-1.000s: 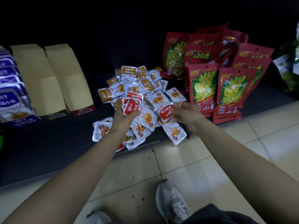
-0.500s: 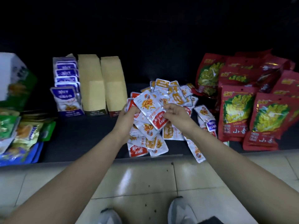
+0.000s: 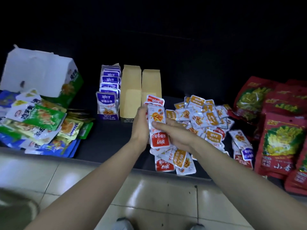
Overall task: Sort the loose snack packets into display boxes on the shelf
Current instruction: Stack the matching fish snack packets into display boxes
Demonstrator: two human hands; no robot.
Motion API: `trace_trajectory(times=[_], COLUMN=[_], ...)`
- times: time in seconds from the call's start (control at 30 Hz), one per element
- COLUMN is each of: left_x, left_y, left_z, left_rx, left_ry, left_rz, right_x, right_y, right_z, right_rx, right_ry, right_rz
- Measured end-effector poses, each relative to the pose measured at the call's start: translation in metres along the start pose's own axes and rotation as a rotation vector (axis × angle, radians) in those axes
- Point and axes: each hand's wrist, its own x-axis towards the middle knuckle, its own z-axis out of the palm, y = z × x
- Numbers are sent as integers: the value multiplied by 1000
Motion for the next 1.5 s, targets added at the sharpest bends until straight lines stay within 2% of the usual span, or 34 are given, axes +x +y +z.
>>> trace_trajectory(times=[0.1, 0.17, 0.27, 0.33, 0.37, 0.47, 0.63, 0.73, 0.8, 0.9, 0.93, 1.03, 1.13, 1.27, 1.4, 1.5], left_x=[17, 21, 27, 39, 45, 50, 48, 47, 50, 62, 67, 79, 86, 91, 96, 101], left_y=[-8, -4, -1, -6, -10, -21, -27, -27, -18, 3, 8, 13, 8, 2, 0, 2], left_z=[-2, -7, -23, -40, -48, -58, -64, -64, -58, -41, -36, -26, -23, -25, -25, -25], left_rx=[46, 222, 759, 1155, 1302, 1464, 1398, 1291, 1117, 902, 859, 799, 782, 716, 788, 850], left_ry=[115, 174, 181, 116, 71, 18, 35, 116, 209, 223, 216, 188, 177, 123, 147, 171], left_rz=[47, 104, 361, 568, 615, 648, 798, 838, 762, 516, 482, 511, 529, 509, 487, 469], right_x=[8, 15, 31, 47, 55, 78, 102, 109, 107, 103, 103, 102, 105, 109, 112, 117], right_y=[-6, -16, -39, -53, -58, -64, -51, -32, -26, -25, -24, -24, -22, -19, -25, -30], right_z=[-4, -12, -18, -20, -19, -10, 11, 8, 5, 2, 1, -4, -9, -13, -20, -24], right_rx=[-7, -32, -10, 17, 27, -7, -200, -468, -551, -600, -644, -775, -913, -936, -836, -775], right_ry=[-3, 55, 243, 361, 394, 450, 515, 559, 564, 538, 523, 507, 590, 654, 534, 469], right_rz=[-54, -106, -210, -257, -274, -348, -439, -428, -416, -441, -445, -425, -487, -485, -291, -263])
